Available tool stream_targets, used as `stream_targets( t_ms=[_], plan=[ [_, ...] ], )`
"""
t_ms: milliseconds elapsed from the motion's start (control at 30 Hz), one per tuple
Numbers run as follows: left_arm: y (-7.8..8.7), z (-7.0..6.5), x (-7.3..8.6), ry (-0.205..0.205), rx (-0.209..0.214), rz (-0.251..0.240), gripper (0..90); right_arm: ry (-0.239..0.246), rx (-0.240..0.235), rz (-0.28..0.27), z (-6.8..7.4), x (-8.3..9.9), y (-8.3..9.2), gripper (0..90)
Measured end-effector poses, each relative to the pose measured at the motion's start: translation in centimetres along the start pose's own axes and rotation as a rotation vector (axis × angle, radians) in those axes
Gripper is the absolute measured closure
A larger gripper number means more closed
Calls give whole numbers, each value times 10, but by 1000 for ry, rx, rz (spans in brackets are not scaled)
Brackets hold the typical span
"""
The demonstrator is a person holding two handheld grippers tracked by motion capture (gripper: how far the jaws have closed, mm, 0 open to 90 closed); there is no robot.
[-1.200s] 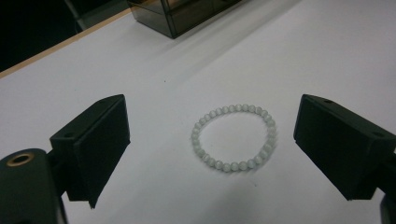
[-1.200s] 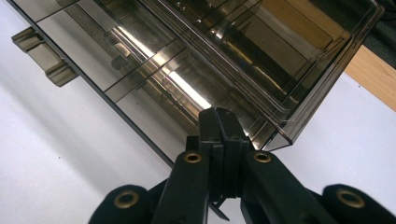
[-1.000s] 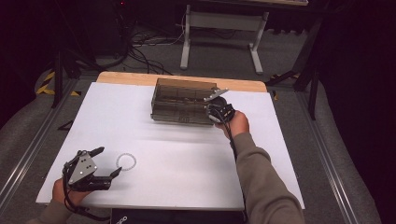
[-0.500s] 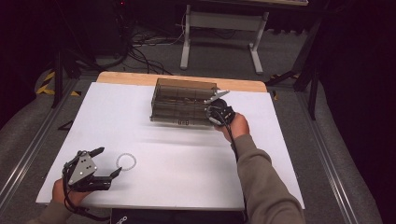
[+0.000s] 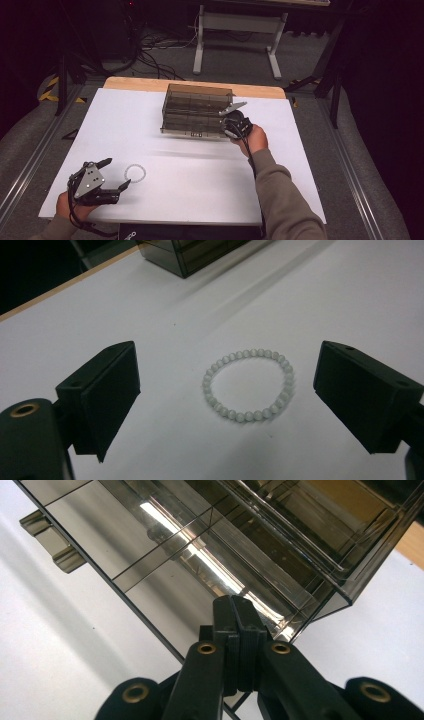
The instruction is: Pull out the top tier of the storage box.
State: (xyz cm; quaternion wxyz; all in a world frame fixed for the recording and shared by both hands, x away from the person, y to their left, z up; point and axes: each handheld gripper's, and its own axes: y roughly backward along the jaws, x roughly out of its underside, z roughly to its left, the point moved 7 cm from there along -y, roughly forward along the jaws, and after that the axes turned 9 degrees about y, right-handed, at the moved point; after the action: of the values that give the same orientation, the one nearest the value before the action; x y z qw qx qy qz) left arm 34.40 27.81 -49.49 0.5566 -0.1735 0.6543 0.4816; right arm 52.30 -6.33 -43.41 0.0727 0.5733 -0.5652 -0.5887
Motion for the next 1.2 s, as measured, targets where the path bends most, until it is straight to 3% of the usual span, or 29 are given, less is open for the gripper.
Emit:
stream_targets(
  t_ms=[267, 533, 700, 1000, 1200],
  plan=[
    [0, -1, 0, 0, 2, -2, 122, -1, 5, -10, 2, 1, 2, 900],
    [0, -1, 0, -3, 4, 3, 122, 32, -5, 10, 4, 0, 2, 900],
    [0, 0, 0, -1, 2, 0, 123, 22, -24, 8, 6, 2, 4, 900],
    [1, 1, -1, 0, 0, -4, 122, 47, -1, 18, 8, 2, 9, 900],
    [-3, -3, 1, 2, 12, 4, 122, 60, -5, 22, 10, -1, 2, 900]
  ],
)
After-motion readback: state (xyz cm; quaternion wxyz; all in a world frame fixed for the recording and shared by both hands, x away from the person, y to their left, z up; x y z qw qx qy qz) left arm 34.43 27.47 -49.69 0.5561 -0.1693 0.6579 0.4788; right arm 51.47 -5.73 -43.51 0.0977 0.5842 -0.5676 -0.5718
